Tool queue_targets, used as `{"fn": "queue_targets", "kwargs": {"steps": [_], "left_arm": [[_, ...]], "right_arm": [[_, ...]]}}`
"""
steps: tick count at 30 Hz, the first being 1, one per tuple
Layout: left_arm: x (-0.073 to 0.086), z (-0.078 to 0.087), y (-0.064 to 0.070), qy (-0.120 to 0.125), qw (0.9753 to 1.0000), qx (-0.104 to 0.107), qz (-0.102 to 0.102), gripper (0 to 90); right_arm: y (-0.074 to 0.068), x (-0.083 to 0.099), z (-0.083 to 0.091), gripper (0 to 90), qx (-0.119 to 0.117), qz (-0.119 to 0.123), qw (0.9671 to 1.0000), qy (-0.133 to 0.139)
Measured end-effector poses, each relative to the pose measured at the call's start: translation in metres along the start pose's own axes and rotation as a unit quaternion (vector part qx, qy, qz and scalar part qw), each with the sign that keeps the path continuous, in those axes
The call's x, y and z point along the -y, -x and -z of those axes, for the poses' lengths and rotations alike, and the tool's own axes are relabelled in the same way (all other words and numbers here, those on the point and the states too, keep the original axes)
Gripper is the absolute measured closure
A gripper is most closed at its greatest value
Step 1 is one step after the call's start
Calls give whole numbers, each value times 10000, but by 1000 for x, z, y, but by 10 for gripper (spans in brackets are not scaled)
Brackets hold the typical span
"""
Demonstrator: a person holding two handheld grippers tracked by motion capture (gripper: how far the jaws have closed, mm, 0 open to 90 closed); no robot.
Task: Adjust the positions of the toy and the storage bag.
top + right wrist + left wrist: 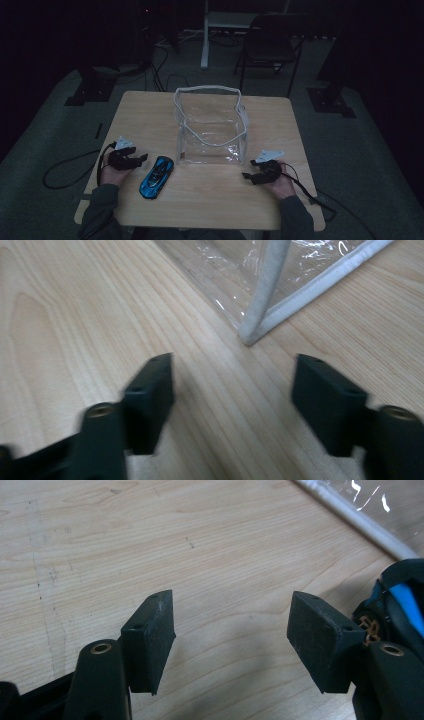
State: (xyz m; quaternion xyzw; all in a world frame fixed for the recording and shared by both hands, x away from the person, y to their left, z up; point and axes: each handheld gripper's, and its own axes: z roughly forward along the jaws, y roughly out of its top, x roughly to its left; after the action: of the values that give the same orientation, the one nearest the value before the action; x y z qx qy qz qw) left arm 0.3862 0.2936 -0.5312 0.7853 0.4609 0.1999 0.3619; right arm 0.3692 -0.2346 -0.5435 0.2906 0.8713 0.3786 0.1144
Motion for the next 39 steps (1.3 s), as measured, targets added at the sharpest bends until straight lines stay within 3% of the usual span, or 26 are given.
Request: {"fn": "queue_targets", "kwargs": {"steps": [6,9,13,21,26,27,30,36,39], "left_arm": [[-8,2,9,114,9996,237,-68,341],[-13,0,19,34,9988,396,-279,318],[-18,0,26,54,9981,478,-385,317],[-27,6,40,225,9958,693,-553,338],[-40,3,59,303,9923,892,-800,338],[-45,0,67,291,9905,947,-953,342],[-50,-3,75,303,9885,1035,-1058,363],[-61,-13,94,163,9826,1108,-1480,504],[-63,-17,97,136,9823,1076,-1530,659]], "right_arm": [[1,-5,8,466,78,-45,9997,221],[3,-9,17,523,206,-125,9987,452],[5,-13,26,592,325,-165,9971,672],[3,-20,37,689,368,-70,9962,786],[2,-33,36,703,407,30,9954,869],[2,-38,33,711,370,38,9950,926],[1,-44,31,732,381,93,9950,922],[-2,-47,26,823,458,169,9947,908],[-2,-45,27,861,457,145,9942,963]]}}
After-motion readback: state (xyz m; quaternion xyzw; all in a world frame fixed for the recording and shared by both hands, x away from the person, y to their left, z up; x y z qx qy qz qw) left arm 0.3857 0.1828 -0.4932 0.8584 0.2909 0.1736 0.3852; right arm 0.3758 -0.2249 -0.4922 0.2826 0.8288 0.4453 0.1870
